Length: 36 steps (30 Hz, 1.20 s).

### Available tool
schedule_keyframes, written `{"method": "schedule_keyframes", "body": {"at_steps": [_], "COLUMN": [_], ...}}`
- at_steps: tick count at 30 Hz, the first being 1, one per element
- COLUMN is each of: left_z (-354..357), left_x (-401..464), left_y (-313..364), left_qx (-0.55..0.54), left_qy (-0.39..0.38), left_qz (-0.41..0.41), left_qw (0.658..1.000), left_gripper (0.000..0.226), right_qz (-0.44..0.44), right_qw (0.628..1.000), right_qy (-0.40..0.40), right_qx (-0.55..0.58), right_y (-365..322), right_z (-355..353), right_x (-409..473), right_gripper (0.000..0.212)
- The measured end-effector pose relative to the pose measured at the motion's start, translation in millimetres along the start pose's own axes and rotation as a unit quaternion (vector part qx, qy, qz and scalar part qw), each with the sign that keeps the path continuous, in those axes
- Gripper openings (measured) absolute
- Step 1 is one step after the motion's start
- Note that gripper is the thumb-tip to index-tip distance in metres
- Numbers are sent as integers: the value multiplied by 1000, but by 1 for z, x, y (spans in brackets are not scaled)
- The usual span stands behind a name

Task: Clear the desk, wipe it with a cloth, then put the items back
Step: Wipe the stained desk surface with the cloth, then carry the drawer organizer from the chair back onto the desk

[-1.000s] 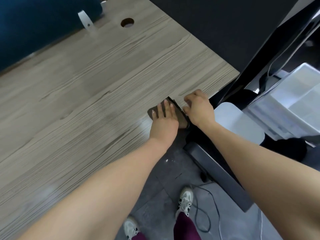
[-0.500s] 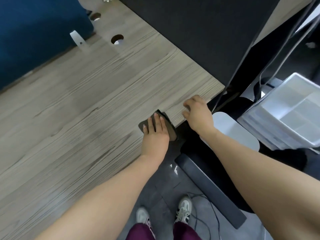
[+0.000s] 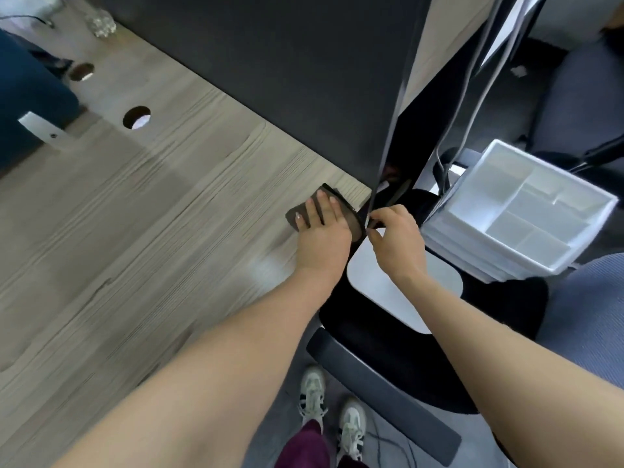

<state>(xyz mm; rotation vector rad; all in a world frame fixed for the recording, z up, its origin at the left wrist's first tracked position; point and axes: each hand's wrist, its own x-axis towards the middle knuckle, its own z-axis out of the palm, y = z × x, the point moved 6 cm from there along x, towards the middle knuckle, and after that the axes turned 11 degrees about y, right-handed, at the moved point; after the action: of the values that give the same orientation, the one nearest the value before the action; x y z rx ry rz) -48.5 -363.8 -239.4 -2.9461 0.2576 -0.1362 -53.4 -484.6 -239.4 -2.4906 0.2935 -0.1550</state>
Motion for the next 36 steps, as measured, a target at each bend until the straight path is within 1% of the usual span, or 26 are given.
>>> {"method": "schedule_keyframes", "body": {"at_steps": [3,5,7,9,10,12,15,17,19,20,23,26,29,33,36], "left_z": [-3,1,-9,-12,-8,-10,-26,-37,-44,-47,-51,-52,-55,-59,-58], "left_x": [23,35,42,42,40,41,36,24,6,-7,-57,-110,-157,-223,-275], "left_y": [15,22,24,28,28,24,21,13,-7,-22,-69,-123,-174,-238,-288], "left_qx": [24,11,20,25,8,-23,-47,-82,-112,-123,-124,-115,-121,-142,-151], "left_qy": [23,-1,-13,-3,-22,-47,-26,-16,-20,-22,-16,-44,-55,-46,-61], "left_qz": [13,-2,-10,10,31,31,39,36,4,-16,-55,-99,-155,-199,-231], "left_qw": [999,1000,1000,1000,999,998,998,996,993,992,991,987,979,968,959], "left_gripper": [53,54,55,55,52,55,57,44,31,29,29,31,32,26,32], "right_qz": [21,33,40,45,46,41,24,-1,-25,-37,-68,-112,-157,-197,-212], "right_qw": [1000,999,999,999,999,999,999,1000,999,999,997,990,978,963,955], "right_qy": [7,5,8,7,7,6,11,12,6,0,-28,-75,-127,-178,-201], "right_qx": [-7,-8,-11,-19,-21,-23,-20,-22,-27,-27,-33,-40,-46,-42,-45], "right_y": [11,17,22,25,25,21,7,-6,-20,-28,-59,-100,-147,-207,-252], "right_z": [-5,-8,-11,-14,-16,-21,-28,-31,-32,-31,-24,-9,11,42,66], "right_x": [8,9,9,6,3,-4,-15,-23,-33,-40,-66,-98,-133,-185,-225], "right_gripper": [29,30,30,30,30,30,27,25,25,26,29,35,39,40,41]}}
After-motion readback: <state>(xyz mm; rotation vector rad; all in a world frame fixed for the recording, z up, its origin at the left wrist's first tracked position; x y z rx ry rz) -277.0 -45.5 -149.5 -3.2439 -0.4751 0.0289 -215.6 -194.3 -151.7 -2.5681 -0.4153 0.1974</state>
